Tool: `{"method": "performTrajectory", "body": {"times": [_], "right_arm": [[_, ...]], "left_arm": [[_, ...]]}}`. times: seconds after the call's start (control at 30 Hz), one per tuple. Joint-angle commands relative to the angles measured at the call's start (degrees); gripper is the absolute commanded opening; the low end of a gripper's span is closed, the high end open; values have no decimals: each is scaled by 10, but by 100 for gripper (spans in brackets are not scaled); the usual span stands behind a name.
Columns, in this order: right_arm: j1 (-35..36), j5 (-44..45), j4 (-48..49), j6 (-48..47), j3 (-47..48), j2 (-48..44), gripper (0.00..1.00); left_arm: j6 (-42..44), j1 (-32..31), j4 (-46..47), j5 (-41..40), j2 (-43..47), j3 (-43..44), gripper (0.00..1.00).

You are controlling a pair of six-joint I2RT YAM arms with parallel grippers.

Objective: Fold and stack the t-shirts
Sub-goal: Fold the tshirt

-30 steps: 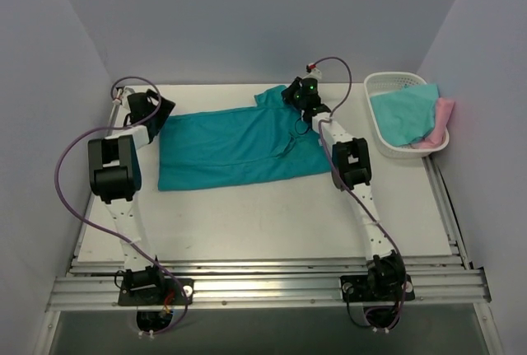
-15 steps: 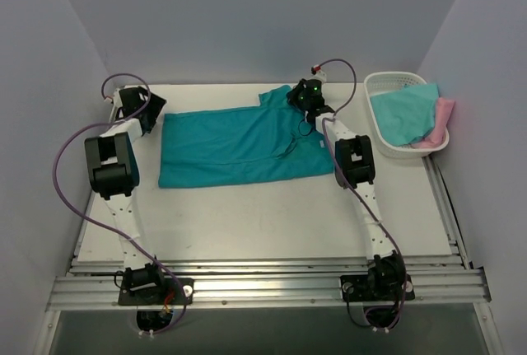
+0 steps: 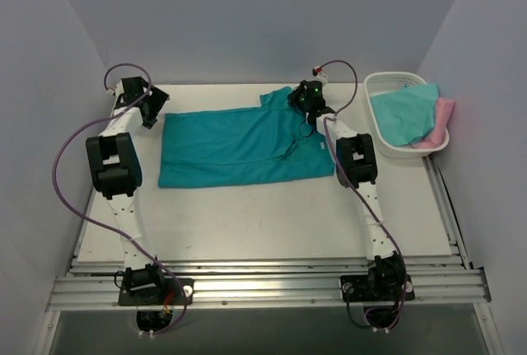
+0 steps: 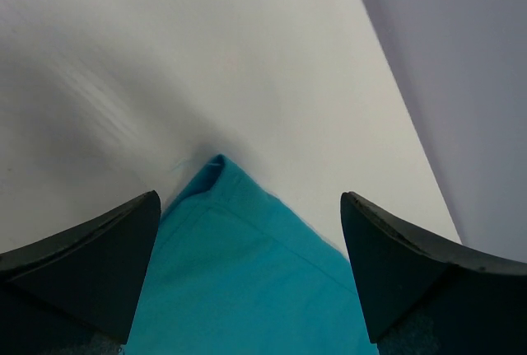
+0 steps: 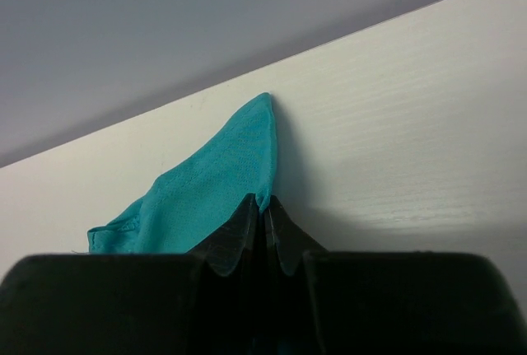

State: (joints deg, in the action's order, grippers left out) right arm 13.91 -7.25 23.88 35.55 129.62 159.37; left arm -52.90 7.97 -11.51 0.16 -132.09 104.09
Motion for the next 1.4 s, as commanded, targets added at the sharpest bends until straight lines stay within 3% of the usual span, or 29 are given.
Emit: {"method": "performTrajectory", "body": {"times": [0.0,0.3,0.87,0.9,1.23,1.37], "right_arm": [[-2,13,3,-2,-22,-49,0],[-6,14,19,-2,-77,-86,0],[-14,-1,45,18,-123,-100,0],[-14,-2,46,19,-123,-100,0],[-22,-2,57,23,-143,-106,0],[-24,-5,59,26,-147,-107,0]], "left_arm": [[18,-25,-111,-40,14,95,100],[11,-69,-198,-91,-34,201,100],[-22,-74,-217,-135,-73,189,100],[-25,-74,-218,-133,-81,193,93],[-45,-74,-236,-129,-122,224,92],[-53,-74,-238,-119,-135,226,82]]}}
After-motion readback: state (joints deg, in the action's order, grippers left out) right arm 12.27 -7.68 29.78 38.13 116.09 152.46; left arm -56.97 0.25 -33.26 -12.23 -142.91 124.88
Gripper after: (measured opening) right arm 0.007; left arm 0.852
